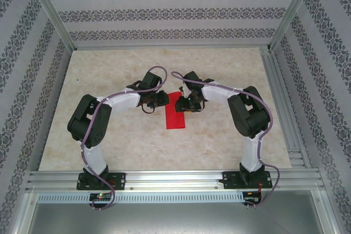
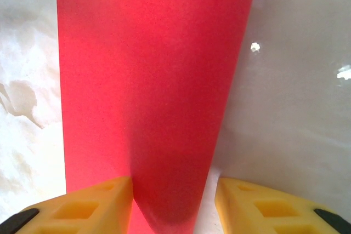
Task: Fold a paper plane with a square sheet of paper (pick it up from the middle)
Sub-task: Hold the square sheet of paper at the center of the table.
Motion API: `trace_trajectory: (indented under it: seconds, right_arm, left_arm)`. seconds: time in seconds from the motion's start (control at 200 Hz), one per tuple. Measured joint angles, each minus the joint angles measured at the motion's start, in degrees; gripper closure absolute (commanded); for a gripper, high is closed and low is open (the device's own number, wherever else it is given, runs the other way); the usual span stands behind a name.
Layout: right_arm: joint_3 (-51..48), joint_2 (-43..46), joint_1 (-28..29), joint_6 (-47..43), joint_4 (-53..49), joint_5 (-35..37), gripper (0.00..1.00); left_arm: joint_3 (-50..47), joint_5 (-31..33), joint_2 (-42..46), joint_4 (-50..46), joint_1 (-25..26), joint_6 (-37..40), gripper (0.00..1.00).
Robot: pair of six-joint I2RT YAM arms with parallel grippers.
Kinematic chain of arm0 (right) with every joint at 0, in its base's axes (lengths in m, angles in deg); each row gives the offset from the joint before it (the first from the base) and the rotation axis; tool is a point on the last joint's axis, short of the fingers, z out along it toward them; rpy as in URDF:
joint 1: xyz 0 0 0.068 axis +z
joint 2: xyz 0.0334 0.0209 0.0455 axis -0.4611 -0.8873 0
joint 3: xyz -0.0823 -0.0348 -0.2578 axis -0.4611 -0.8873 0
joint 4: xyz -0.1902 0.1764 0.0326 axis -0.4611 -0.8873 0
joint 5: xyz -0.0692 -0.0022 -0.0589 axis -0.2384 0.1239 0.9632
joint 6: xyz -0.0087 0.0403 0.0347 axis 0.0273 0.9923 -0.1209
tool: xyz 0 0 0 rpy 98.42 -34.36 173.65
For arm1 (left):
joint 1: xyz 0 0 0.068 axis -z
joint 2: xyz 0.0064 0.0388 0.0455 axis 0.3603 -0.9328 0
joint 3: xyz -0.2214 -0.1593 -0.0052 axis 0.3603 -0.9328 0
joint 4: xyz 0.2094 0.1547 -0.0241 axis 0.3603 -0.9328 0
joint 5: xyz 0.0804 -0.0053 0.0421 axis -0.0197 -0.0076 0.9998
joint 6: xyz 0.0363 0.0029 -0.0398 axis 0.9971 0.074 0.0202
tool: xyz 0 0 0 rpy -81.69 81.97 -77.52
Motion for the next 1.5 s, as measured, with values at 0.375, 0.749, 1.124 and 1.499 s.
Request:
trace_trajectory:
  seconds: [0.375,0.749,1.124,1.499]
  right_arm:
    - [1.5,-0.8,0.7,-0.4,-1.9,1.7,0.53]
    - [2.4,-1.4,0.7,-0.3,-2.9,1.7,0.53]
    - [3.0,-1.9,0.8,0.1,-3.6,1.9,0.53]
    - [3.2,-1.9,1.1,0.1,-3.8,2.8,0.53]
  left_arm:
    - [0.0,0.0,-0.5,0.0,0.0,0.0,0.77]
    - [0.0,-1.8,-0.8,0.1,0.0,-0.2,0.86]
    - [-2.6,-3.8,-0.9,2.3,0.0,-2.5,0.92]
    - [-11.1,-2.0,2.7,9.4,-1.6,-7.8,0.92]
